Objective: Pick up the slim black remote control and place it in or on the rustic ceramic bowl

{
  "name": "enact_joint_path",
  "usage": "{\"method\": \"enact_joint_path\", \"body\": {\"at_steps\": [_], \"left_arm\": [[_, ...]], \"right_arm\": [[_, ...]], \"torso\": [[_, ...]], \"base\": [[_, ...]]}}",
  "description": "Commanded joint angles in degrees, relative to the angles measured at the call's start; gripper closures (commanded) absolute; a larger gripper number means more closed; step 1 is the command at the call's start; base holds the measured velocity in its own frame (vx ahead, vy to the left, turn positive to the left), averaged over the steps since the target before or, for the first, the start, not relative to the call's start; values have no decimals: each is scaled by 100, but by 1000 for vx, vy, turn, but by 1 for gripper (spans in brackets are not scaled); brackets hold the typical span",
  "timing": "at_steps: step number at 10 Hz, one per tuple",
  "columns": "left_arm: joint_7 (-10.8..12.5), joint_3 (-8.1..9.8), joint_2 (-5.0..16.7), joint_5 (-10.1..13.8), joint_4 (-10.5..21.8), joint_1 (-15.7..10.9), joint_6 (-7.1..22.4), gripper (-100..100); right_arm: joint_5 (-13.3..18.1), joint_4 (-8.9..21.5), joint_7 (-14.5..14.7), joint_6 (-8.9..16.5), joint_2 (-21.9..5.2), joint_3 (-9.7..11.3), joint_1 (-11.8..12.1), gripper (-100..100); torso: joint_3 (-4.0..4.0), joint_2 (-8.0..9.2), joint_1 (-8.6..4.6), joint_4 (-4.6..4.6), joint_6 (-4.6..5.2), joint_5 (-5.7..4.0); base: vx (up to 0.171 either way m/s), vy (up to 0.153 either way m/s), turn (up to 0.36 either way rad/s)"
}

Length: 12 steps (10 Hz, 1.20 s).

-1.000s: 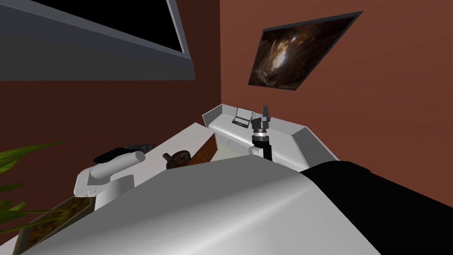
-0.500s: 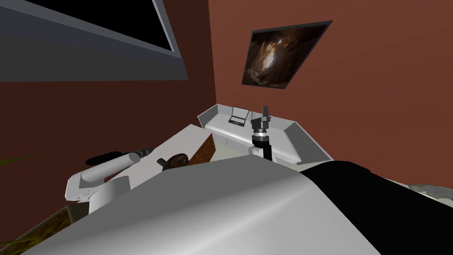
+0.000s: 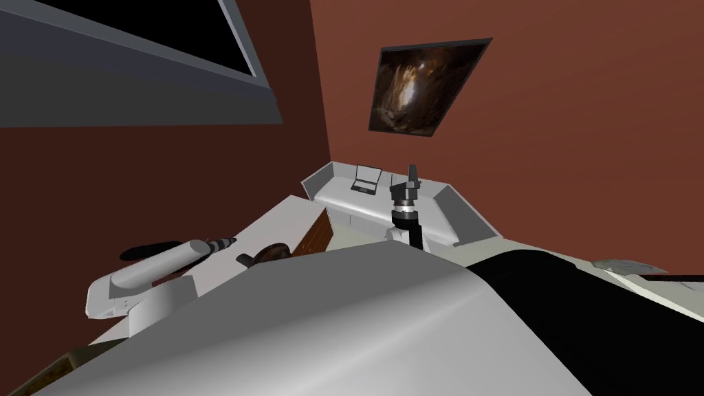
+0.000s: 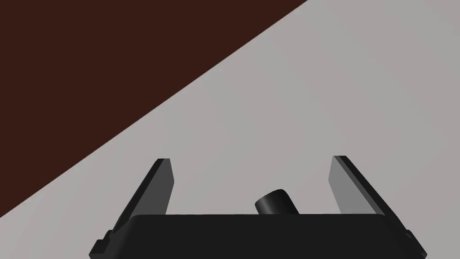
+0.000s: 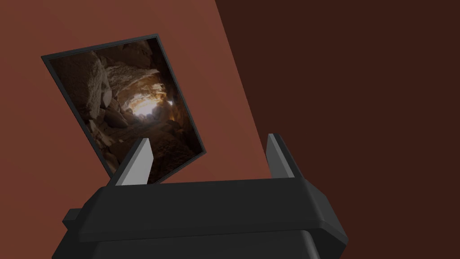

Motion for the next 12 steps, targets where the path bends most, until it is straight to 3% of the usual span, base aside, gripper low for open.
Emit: {"method": "enact_joint_path", "body": {"at_steps": [1, 2, 3, 4, 5, 7, 8, 9, 10, 12], "left_arm": [[242, 89, 9, 13, 163, -33, 286, -100], [242, 89, 9, 13, 163, -33, 325, -100], [505, 283, 47, 55, 406, -88, 577, -100], [581, 283, 47, 55, 412, -88, 745, -100], [780, 470, 84, 97, 574, -133, 927, -100], [901, 470, 84, 97, 653, -133, 1148, -100], [1166, 648, 120, 137, 885, -170, 1385, -100], [1200, 648, 120, 137, 885, -170, 1518, -100], [1417, 817, 155, 175, 1107, -198, 1684, -100], [1476, 817, 155, 175, 1107, -198, 1891, -100]], "right_arm": [[0, 0, 0, 0, 0, 0, 0, 0], [0, 0, 0, 0, 0, -1, 1, 0], [0, 0, 0, 0, 0, -1, 1, 0], [0, 0, 0, 0, 0, 0, 0, 0], [0, 0, 0, 0, 0, -1, 1, 0], [0, 0, 0, 0, 0, -1, 1, 0], [0, 0, 0, 0, 0, -1, 1, 0], [0, 0, 0, 0, 0, 0, 0, 0], [0, 0, 0, 0, 0, -1, 1, 0], [0, 0, 0, 0, 0, -1, 1, 0]], "torso": [[0, 0, 0, 0, 0, 0], [3, 7, 0, 1, -7, 2], [2, 3, -11, 0, -8, -1], [2, 3, -4, 0, -2, -1], [1, 2, 0, 0, -6, 2], [4, 8, 5, 1, -8, 2], [2, 3, -8, 0, -8, 0], [3, 5, -3, 1, -4, 0], [4, 7, 3, 1, -8, 2], [4, 6, 4, 1, -8, 2]], "base": [[-22, 39, -139], [0, 0, 0], [-3, 26, -243], [-3, 45, -134], [-28, 38, -246], [-10, 25, -54], [-15, 24, -204], [-23, 49, -109], [-24, 57, -199], [-9, 21, -59]]}}
